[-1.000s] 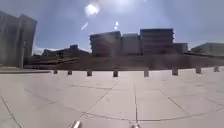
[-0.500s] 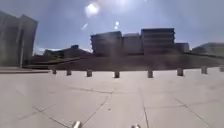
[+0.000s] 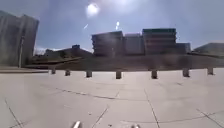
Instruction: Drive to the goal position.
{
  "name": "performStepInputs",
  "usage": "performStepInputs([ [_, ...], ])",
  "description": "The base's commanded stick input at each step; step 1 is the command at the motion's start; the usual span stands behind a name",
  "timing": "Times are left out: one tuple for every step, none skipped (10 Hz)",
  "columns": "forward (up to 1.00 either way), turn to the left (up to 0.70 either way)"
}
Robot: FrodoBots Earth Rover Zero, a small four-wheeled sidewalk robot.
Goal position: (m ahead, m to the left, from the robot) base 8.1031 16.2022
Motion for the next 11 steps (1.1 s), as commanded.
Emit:
performStepInputs([
  [0.85,0.0],
  [0.85,0.0],
  [0.85,0.0],
  [0.85,0.0],
  [0.85,0.0],
  [0.85,0.0],
  [0.85,0.0],
  [0.85,0.0],
  [0.85,0.0],
  [0.85,0.0],
  [0.85,0.0],
])
